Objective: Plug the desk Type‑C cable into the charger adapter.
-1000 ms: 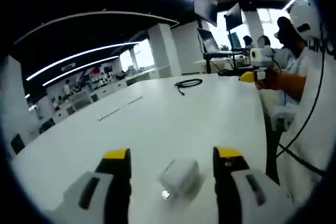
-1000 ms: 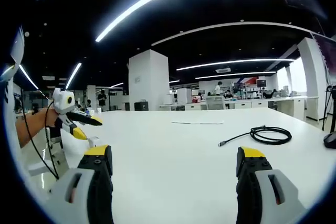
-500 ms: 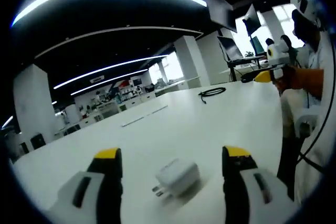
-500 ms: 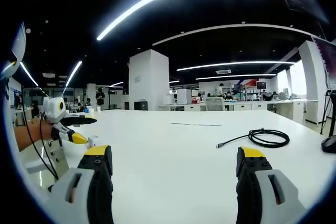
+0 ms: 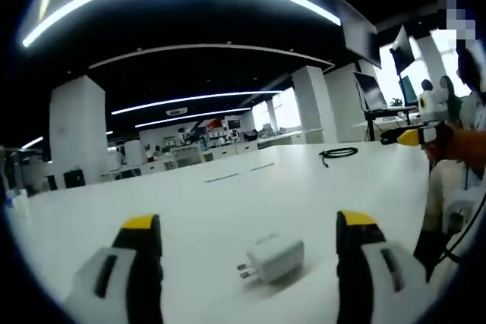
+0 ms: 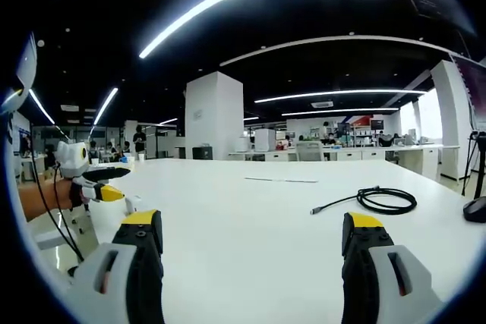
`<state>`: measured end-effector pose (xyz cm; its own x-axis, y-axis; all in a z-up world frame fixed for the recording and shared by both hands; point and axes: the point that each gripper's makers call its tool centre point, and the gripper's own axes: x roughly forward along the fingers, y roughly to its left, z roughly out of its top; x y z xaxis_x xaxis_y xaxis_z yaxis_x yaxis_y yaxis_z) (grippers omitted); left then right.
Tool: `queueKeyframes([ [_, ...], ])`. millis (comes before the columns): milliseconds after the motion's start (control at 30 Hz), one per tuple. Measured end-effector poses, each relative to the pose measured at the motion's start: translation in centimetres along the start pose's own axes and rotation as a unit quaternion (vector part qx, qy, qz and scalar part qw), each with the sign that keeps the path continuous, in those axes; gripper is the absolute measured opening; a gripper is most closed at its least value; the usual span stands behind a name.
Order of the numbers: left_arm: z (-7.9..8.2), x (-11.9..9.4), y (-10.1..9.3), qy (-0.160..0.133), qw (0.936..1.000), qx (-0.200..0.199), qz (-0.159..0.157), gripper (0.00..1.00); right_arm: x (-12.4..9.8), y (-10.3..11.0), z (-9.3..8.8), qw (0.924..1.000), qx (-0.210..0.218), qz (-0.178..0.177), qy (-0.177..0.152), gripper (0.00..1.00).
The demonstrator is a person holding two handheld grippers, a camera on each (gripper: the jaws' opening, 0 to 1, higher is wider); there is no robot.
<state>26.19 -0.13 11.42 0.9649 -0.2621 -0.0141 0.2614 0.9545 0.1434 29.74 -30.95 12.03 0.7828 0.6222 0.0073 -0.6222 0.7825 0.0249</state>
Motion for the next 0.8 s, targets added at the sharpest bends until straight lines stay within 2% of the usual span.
queueKeyframes([
  [300,-0.4,-0.1,0.3,0.003,0.9998,-0.021,0.006,1.00,0.1,0.2,0.0,1.0000,-0.004,0.002,-0.002,1.00],
  [633,0.3,-0.1,0.5,-0.007,0.9993,-0.037,0.007,1.00,0.3,0.1,0.0,1.0000,-0.007,0.003,0.001,1.00],
  [800,0.3,-0.1,0.6,-0.008,0.9989,-0.047,0.006,1.00,0.5,-1.3,0.1,0.9997,-0.022,0.002,0.013,1.00],
])
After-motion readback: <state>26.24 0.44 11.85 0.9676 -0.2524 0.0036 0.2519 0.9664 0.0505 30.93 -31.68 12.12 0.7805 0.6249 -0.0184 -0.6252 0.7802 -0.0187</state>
